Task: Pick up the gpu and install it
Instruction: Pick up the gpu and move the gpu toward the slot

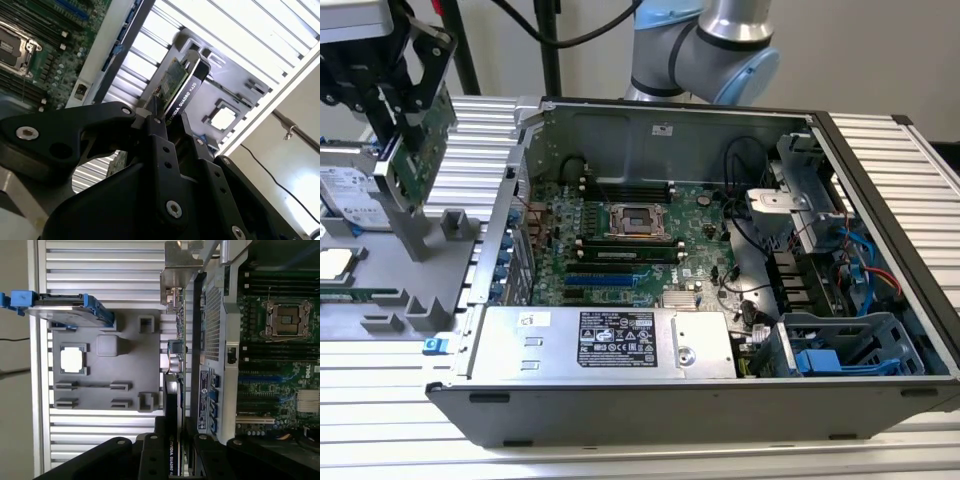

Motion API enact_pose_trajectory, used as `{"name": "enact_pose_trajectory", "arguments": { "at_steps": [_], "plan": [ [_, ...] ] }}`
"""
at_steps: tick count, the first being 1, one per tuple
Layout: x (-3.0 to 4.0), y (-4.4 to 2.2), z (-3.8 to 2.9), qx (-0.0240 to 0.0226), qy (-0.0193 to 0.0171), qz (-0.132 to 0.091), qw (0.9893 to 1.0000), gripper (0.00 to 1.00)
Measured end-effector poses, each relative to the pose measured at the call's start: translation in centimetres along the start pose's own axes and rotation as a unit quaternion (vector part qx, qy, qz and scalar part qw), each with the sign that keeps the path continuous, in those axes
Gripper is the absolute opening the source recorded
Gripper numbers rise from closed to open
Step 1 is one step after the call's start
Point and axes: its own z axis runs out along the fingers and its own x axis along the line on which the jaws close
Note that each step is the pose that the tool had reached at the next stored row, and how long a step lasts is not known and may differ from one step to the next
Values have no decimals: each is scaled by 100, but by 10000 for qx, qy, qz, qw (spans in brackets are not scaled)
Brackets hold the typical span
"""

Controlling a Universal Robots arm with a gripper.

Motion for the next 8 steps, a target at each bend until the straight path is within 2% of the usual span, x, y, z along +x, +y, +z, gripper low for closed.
{"name": "enact_pose_trajectory", "arguments": {
  "at_steps": [8],
  "plan": [
    [-109, 0, 0, 0, 0, 0, 10000, 0]
  ]
}}
